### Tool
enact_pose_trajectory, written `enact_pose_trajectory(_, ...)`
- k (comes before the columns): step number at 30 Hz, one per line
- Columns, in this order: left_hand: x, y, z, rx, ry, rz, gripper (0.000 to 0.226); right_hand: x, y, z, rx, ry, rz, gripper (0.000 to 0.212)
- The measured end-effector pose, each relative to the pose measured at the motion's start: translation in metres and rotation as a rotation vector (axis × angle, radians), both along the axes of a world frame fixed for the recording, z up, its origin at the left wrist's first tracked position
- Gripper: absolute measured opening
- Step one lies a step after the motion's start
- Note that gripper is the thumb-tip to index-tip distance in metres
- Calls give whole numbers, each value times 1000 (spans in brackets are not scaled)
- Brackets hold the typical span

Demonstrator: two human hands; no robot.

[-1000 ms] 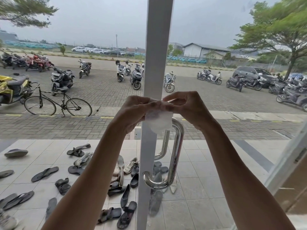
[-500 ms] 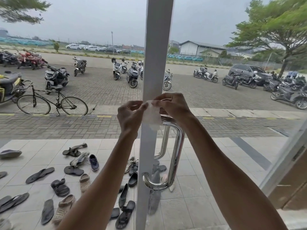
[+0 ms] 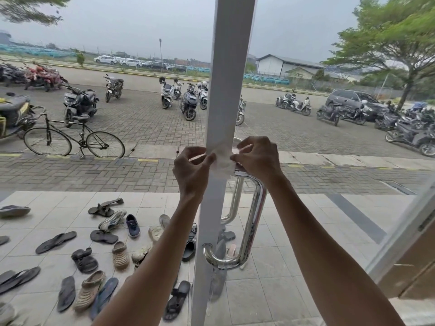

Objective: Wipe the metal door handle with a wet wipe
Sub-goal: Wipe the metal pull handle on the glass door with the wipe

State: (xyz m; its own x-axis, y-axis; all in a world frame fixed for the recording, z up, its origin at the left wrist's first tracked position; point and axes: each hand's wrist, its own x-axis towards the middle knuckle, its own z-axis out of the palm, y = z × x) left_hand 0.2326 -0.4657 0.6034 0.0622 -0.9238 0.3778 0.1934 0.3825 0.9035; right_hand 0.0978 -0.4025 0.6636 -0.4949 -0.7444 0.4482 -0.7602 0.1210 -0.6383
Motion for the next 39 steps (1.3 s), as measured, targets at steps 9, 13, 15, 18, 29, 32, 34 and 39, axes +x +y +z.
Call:
enact_pose_trajectory(9, 1, -7, -5, -13, -97, 8, 9, 35, -3, 3, -15, 378, 136, 30)
enact_pose_trajectory(13, 3, -5, -10, 136, 29, -118, 7, 34, 1, 4, 47, 363, 93, 30)
enact_pose_trajectory(15, 5, -1, -11, 158, 66, -144, 5, 31, 9, 6, 63, 404, 74, 31)
enact_pose_trajectory(18, 6, 3, -13, 126, 50, -164, 13, 31, 17, 4, 62, 483, 14, 31)
enact_pose_trajectory(29, 0, -8, 5, -245, -268, 174, 12, 59, 9, -18, -13, 686, -84, 17)
enact_pose_trajectory(32, -4, -13, 2, -341, -300, 195, 18, 45, 27, -31, -102, 748, -73, 21)
enact_pose_trajectory(34, -4, -17, -2, -451, -341, 226, 20, 33, 32, -38, -154, 742, -54, 27)
enact_pose_trajectory(39, 0, -25, -24, -743, -630, 340, 37, 37, 17, -36, -117, 756, -17, 19)
